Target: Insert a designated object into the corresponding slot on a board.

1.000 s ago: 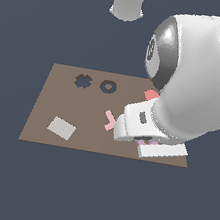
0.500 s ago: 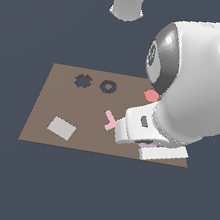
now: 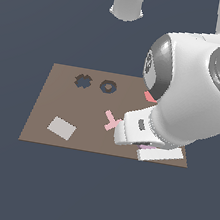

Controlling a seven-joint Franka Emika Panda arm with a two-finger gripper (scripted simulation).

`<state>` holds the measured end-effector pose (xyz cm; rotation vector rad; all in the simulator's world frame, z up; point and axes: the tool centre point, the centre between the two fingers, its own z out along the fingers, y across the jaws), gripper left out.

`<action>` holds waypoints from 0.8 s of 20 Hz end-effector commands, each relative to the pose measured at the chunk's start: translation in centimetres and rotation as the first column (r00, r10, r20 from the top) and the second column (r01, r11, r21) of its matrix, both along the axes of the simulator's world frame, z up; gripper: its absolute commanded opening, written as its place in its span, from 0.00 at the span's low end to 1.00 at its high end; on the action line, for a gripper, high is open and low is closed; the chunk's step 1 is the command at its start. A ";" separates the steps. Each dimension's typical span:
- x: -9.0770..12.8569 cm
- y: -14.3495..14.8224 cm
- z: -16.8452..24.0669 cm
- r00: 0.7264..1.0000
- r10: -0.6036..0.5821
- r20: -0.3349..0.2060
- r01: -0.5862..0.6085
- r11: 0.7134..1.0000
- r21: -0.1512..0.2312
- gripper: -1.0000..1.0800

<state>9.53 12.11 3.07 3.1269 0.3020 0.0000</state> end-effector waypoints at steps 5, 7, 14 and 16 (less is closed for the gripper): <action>0.0 0.0 -0.1 1.000 0.000 0.000 0.000 1.000 0.000 0.00; 0.0 0.0 0.0 1.000 0.000 0.000 0.000 1.000 0.000 0.00; -0.3 -0.3 0.0 1.000 -0.001 0.000 0.001 1.000 0.000 0.00; -0.6 -0.5 0.0 1.000 -0.002 0.000 0.002 1.000 0.000 0.00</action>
